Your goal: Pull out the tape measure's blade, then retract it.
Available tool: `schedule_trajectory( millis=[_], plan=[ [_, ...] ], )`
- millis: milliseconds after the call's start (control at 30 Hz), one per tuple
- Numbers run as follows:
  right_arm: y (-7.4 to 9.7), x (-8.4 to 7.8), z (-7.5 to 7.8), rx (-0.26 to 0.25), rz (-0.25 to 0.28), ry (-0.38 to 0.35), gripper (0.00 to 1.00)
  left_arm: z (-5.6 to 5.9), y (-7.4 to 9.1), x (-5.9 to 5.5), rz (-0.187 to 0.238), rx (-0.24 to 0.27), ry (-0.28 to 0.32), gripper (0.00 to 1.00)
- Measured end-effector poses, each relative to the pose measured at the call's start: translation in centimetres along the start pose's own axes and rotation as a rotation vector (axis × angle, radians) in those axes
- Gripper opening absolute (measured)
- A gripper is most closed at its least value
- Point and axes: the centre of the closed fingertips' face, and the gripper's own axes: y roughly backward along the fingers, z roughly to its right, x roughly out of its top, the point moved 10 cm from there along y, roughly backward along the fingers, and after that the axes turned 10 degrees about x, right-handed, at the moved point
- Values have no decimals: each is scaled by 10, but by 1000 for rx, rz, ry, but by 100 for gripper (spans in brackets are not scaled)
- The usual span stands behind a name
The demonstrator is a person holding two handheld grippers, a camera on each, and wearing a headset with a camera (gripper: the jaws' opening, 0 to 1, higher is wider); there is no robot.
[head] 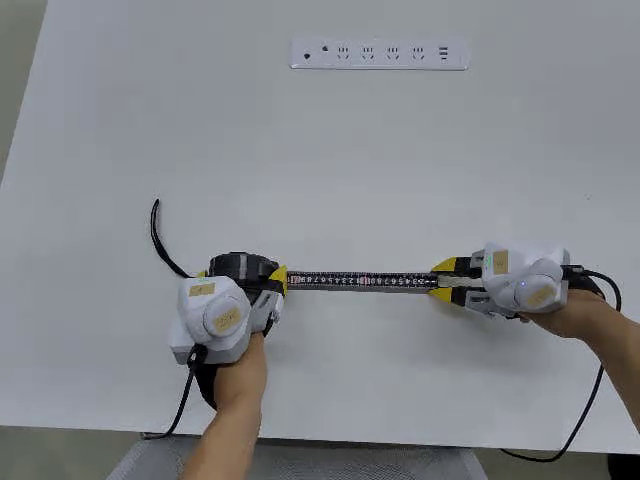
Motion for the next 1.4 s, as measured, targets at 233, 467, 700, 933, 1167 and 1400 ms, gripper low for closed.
schedule_trajectory(
  millis=[233,467,700,933,1167,1400],
  plan=[
    [1,0,0,2,-4,3,12,1,2,1,-10,7,-31,62],
    [1,0,0,4,-8,5,12,-1,1,1,-12,0,-35,60],
    [1,1,-1,4,-13,1,12,-1,1,1,-12,-5,-31,60],
    [0,2,-2,7,-24,6,12,-3,0,0,-9,-22,-30,60],
    [0,3,-2,5,-26,8,12,-4,0,1,-17,-31,-25,60],
    [1,6,0,4,-34,17,12,-5,-1,1,-19,-37,-23,60]
  ],
)
